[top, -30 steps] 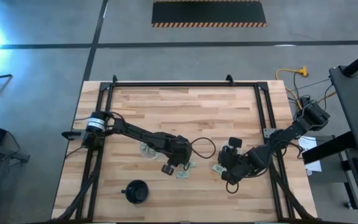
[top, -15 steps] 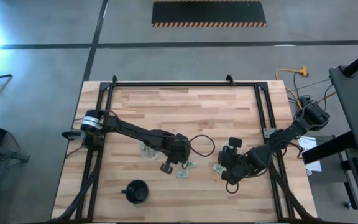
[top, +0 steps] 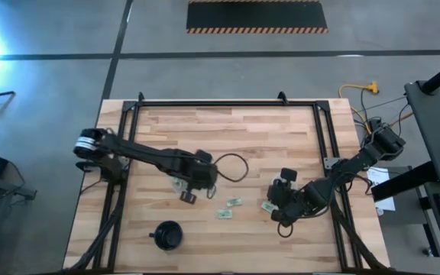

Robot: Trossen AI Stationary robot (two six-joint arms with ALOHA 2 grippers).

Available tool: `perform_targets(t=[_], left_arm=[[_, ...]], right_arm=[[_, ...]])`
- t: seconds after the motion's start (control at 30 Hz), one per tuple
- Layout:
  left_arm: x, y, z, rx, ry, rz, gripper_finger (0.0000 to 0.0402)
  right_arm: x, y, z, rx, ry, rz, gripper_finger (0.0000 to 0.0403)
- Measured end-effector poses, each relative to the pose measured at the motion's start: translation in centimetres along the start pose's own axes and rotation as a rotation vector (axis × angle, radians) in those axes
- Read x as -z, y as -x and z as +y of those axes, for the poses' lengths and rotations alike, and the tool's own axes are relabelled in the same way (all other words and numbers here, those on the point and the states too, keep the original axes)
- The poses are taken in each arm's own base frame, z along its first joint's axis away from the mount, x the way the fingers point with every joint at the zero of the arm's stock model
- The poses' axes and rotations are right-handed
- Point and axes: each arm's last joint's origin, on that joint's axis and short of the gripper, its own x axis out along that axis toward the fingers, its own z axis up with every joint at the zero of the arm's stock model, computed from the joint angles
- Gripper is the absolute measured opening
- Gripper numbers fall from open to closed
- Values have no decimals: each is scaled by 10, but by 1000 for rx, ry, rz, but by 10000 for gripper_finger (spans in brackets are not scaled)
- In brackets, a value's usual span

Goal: Pick and place Stevia / Truvia into bins
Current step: Put the stevia packet into the oval transparent container, then put the stevia packet into the round transparent container

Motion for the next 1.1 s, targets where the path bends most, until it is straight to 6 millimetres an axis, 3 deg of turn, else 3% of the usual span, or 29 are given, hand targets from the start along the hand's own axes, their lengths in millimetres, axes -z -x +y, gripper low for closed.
perform_targets(t=[0.27,0.5,0.63,0.83,1.1], left_arm=[[41,6,-5,-33,69,53,0],[75,-4,-7,-38,157,118,0],[82,-12,-9,-40,175,131,14],[82,-13,-9,-60,199,127,78],[70,4,-5,-69,237,32,131]], right_arm=[[-1,0,1,-8,-1,-9,71],[-6,0,6,-54,0,-60,72],[-13,1,11,-100,31,-121,76],[-16,1,13,-120,42,-151,74],[-15,2,17,-228,35,-83,73]])
